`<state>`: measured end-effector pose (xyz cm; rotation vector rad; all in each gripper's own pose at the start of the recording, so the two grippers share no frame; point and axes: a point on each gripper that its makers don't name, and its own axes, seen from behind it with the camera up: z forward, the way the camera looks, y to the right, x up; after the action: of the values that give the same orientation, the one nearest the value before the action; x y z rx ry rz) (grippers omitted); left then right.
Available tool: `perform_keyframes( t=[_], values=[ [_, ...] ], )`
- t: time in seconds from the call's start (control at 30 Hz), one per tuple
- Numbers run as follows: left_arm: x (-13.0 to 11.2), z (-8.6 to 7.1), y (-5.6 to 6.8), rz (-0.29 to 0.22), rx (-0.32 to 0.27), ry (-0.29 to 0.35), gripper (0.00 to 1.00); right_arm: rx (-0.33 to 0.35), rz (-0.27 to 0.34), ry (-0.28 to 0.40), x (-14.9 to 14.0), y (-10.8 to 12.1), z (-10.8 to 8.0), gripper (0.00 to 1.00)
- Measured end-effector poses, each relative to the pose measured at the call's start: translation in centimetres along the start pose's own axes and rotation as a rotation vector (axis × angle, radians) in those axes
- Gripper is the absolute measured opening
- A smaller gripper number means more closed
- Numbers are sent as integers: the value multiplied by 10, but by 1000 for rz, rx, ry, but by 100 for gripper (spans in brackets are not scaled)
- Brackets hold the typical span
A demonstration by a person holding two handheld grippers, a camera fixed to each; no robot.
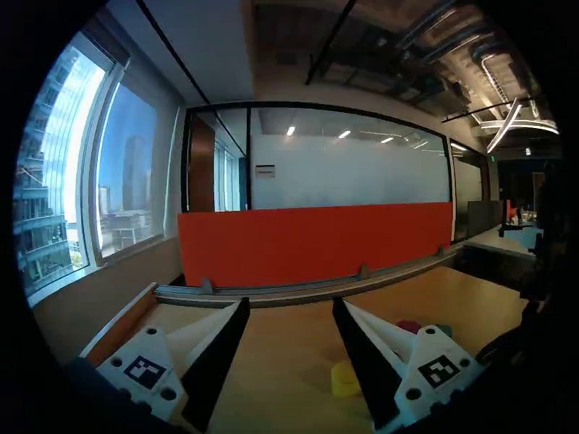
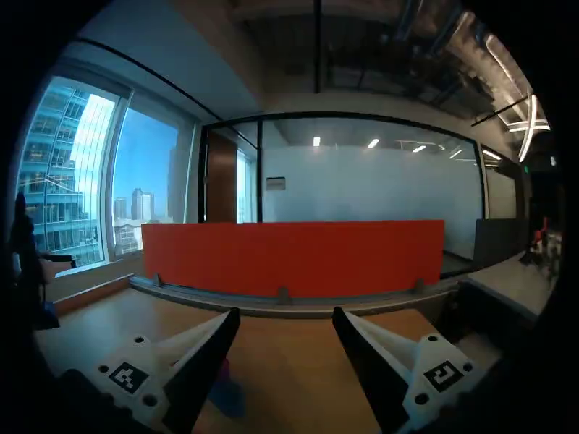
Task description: Pour water
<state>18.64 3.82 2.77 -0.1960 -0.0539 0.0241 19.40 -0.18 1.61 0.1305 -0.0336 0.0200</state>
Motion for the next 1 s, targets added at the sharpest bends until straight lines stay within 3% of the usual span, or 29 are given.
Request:
perform_keyframes(
  t=[0.27, 0.57, 0.77, 1.0],
  values=[
    [4, 2, 7, -1, -45, -7, 84, 68, 0, -6, 2, -15, 1, 99],
    [6, 2, 28, -5, -158, 3, 85, 198, -11, -18, 1, -35, -2, 99],
    [10, -2, 44, -3, -240, 7, 84, 321, -25, -16, 4, -58, -11, 99],
    [7, -4, 59, 4, -323, 2, 84, 371, -36, -19, 9, -64, -16, 99]
  ],
)
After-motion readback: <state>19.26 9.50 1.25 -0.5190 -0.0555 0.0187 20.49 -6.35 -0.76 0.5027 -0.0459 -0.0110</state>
